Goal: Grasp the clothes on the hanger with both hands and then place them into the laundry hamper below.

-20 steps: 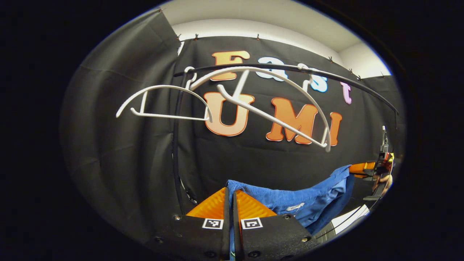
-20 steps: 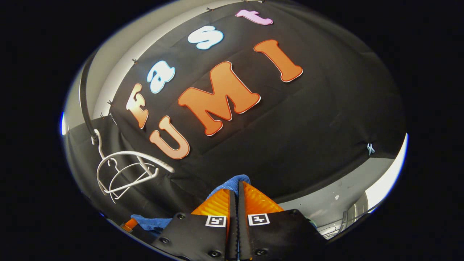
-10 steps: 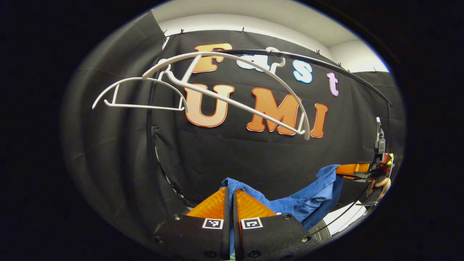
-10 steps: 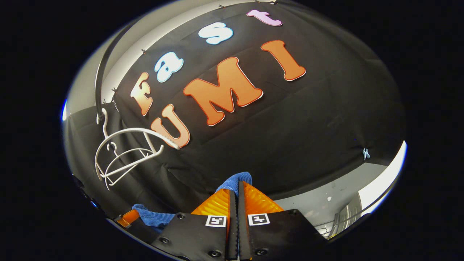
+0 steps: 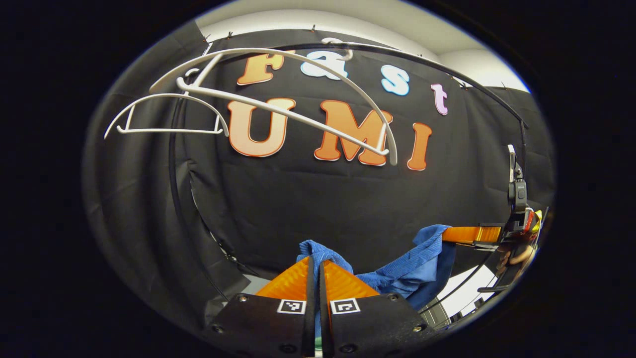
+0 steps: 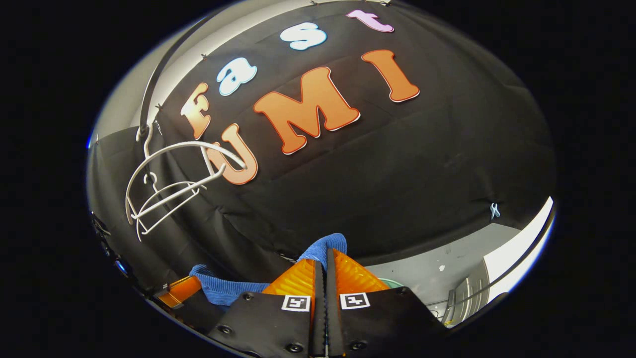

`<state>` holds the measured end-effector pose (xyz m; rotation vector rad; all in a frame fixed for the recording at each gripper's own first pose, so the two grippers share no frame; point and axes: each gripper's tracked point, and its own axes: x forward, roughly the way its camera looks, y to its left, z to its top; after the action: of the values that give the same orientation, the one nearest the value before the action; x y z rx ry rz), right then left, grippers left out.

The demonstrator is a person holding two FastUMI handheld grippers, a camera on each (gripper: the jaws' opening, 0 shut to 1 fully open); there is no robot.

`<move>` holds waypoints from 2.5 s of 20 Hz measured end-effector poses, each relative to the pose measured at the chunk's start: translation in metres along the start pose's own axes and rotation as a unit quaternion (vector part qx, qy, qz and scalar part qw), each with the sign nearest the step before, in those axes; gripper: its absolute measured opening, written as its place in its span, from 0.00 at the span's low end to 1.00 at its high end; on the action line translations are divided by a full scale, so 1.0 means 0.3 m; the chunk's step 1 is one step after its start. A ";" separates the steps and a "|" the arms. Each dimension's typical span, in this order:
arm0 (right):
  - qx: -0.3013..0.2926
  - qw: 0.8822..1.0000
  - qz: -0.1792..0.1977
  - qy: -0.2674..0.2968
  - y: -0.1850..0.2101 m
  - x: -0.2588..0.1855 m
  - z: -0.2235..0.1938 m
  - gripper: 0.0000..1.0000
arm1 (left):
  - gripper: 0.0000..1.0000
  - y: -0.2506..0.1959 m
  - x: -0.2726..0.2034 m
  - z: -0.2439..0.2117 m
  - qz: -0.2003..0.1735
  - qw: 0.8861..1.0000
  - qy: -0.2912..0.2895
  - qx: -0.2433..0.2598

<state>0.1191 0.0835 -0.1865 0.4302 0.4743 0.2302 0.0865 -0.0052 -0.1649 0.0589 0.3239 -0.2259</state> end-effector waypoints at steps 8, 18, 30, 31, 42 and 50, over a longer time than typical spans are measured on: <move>-0.033 0.998 -0.024 0.038 -0.021 0.014 -0.142 0.09 | 0.05 -0.079 0.075 -0.148 -0.025 0.998 0.054 -0.002; -0.066 0.992 -0.044 0.097 -0.027 0.058 -0.342 0.09 | 0.05 -0.134 0.155 -0.381 -0.042 0.989 0.139 -0.011; -0.067 0.979 -0.086 0.174 -0.115 0.150 -0.556 0.09 | 0.06 -0.093 0.224 -0.616 -0.036 0.971 0.236 -0.011; -0.065 0.977 -0.090 0.182 -0.121 0.155 -0.570 0.09 | 0.06 -0.085 0.225 -0.644 -0.032 0.968 0.247 -0.015; -0.061 0.959 -0.121 0.250 -0.211 0.242 -0.769 0.09 | 0.06 -0.031 0.294 -0.832 -0.005 0.946 0.320 -0.045; -0.052 0.947 -0.135 0.288 -0.272 0.282 -0.859 0.09 | 0.08 -0.031 0.303 -0.930 0.006 0.931 0.362 -0.050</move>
<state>0.0766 0.1266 -0.4631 0.1830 1.0834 0.1096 0.0821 -0.0073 -0.4584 0.0415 1.0714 -0.1687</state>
